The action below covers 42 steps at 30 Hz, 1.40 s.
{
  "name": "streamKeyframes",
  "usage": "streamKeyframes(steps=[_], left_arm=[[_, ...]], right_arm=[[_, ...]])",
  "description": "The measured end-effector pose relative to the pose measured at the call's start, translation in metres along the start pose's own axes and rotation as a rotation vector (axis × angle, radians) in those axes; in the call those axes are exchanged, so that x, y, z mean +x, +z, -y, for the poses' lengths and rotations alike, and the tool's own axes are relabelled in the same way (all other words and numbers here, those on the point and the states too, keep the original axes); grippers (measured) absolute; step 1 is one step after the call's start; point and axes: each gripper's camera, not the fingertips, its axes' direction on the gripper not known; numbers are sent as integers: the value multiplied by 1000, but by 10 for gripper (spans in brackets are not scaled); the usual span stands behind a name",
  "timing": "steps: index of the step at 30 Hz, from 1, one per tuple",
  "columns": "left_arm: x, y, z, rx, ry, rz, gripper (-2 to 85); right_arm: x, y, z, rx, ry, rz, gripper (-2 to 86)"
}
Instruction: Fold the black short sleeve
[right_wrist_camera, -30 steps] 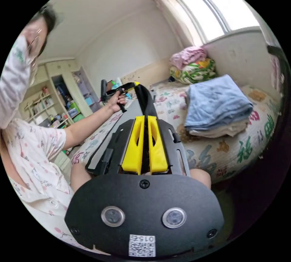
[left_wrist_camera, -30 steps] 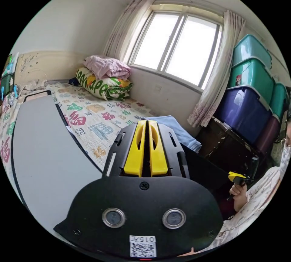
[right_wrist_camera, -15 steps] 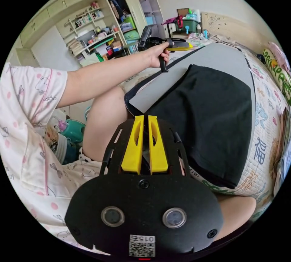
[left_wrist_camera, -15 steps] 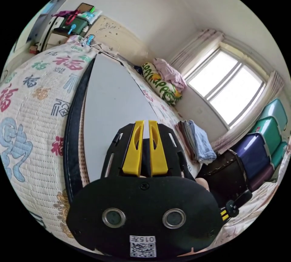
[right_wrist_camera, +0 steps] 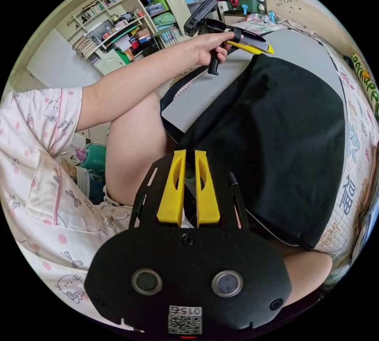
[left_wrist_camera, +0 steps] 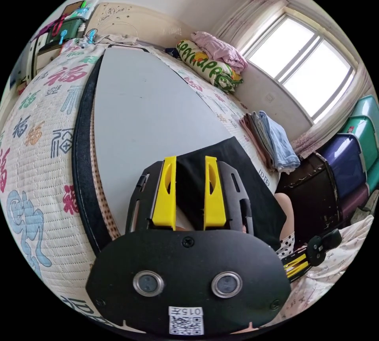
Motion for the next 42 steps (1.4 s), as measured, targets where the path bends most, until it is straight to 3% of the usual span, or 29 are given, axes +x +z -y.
streamKeyframes(steps=[3,9,19,28,36,42], left_arm=[[4,5,-13,-19,15,40,72],[1,-1,-37,-31,-7,-26,72],[8,-3,-60,-56,-8,-39,29],[20,-54,-79,35,-43,-36,3],[38,-133,-85,200,-46,-35,3],[53,-132,-76,66,-45,123,2]], right_arm=[[9,7,-12,17,-6,18,63],[18,36,-28,-40,-46,-252,86],[43,76,-40,-105,-46,-334,50],[76,45,-54,-10,45,-94,0],[63,5,-46,87,-66,5,-2],[68,37,-31,-15,-43,-29,-1]])
